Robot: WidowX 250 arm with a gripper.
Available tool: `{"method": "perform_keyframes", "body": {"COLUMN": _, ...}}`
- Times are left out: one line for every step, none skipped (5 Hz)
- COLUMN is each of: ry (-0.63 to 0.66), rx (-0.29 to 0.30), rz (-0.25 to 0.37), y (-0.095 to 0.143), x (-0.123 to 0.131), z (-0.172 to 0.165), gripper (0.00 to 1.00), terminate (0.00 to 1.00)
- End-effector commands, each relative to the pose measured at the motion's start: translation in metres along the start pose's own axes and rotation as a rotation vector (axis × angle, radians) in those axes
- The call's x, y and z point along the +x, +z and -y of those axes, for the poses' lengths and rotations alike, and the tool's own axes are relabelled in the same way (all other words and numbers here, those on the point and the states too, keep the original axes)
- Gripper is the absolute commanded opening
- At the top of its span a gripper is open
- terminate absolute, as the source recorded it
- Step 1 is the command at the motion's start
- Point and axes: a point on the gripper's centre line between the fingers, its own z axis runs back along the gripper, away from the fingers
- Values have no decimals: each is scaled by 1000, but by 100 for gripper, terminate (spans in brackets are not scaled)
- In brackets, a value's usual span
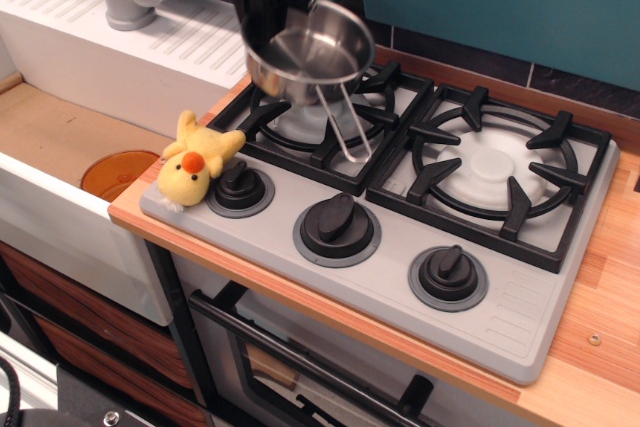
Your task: Put pan on stove and put stuffedduck in pan
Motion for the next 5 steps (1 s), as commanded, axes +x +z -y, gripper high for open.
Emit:
{"method": "perform_keyframes", "body": {"ry": -2, "rx": 38, "rz": 88, "y": 21, "x": 8, "z": -1, "gripper": 100, "terminate": 0}}
{"method": "perform_keyframes", "body": {"ry": -23, "rx": 35, "rz": 86, "y": 26, "x": 17, "z": -3, "gripper": 100, "terminate": 0}}
{"method": "perform_keyframes", "body": {"ry": -42, "rx": 44, "rz": 57, "y": 42, "x": 21, "z": -3, "gripper": 100, "terminate": 0}}
{"method": "perform_keyframes", "body": {"ry": -63, "rx": 58, "rz": 36, "y": 55, "x": 25, "z": 0, "gripper": 100, "terminate": 0}}
{"method": "perform_keyframes", "body": {"ry": -63, "rx": 58, "rz": 36, "y": 55, "x": 25, "z": 0, "gripper": 100, "terminate": 0}}
